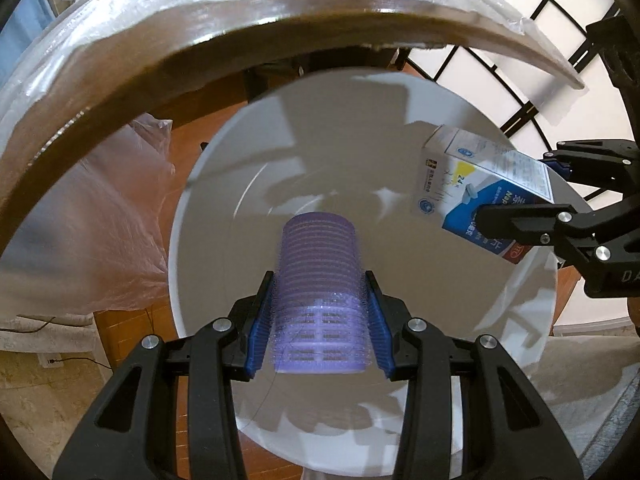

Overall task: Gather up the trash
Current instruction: 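Carry the purple roller and white box over the white trash bin with both tools, then open both tools to drop the roller and box into the bin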

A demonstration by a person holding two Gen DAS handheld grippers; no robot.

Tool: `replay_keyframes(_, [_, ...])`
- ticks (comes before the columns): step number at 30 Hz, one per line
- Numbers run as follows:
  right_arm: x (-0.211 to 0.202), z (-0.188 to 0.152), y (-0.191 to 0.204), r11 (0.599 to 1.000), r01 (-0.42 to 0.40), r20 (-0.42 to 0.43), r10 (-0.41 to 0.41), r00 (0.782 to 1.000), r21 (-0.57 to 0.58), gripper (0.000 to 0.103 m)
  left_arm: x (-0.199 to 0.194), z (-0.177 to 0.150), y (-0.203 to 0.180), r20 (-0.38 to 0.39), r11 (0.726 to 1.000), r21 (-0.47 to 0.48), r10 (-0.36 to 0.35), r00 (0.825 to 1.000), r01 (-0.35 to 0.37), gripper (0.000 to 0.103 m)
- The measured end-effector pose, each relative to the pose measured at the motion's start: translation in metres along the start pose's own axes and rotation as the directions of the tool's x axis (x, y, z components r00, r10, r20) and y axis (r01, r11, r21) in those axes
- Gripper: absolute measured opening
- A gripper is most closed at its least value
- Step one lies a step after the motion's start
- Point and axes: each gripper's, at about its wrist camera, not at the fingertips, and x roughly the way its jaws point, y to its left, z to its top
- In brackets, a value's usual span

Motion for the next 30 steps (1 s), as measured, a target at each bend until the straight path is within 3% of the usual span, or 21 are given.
replay_keyframes(30, [0.028,-0.004,-0.02,0.999,0.035,-0.061,-0.034,0.998,0.019,0.046,0.018,0.013,-0.008,-0.059,1.0,0.031,0.006,0.998,-0.004,0.044])
